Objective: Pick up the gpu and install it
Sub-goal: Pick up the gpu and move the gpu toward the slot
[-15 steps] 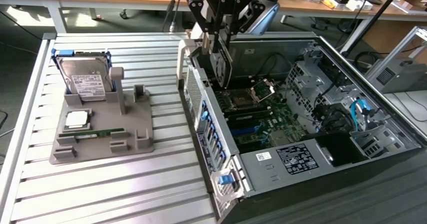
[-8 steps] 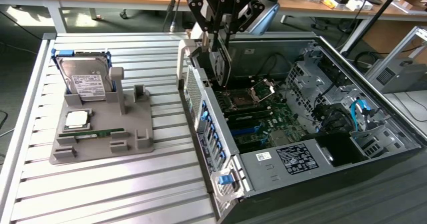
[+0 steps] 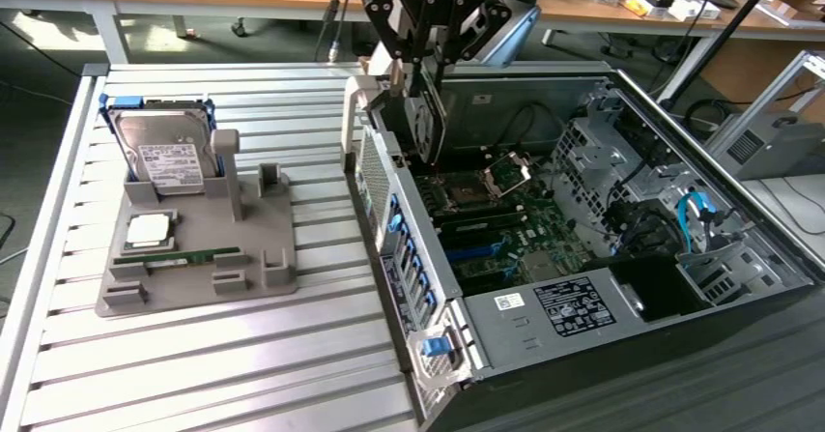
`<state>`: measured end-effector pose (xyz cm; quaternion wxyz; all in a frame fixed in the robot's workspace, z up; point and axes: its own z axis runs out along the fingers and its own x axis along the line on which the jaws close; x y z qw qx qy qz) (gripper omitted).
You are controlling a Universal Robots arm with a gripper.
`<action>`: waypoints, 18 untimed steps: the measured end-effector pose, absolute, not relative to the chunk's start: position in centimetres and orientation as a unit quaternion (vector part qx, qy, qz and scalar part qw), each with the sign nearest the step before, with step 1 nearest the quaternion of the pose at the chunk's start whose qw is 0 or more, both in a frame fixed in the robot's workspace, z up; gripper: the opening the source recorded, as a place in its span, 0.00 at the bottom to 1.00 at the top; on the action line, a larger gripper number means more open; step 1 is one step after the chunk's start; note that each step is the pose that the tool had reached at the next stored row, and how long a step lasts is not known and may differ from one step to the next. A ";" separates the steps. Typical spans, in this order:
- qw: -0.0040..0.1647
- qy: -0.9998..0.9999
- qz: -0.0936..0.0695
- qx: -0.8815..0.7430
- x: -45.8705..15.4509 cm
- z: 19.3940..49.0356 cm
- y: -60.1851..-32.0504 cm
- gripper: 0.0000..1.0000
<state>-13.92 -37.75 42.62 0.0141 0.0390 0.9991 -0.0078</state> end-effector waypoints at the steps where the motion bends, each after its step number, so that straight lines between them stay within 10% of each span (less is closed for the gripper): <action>1: 0.014 0.999 -0.004 0.039 -13.9 42.6 -37.8 0.27; 18: 0.013 0.999 0.007 0.032 -13.4 42.6 -38.1 0.27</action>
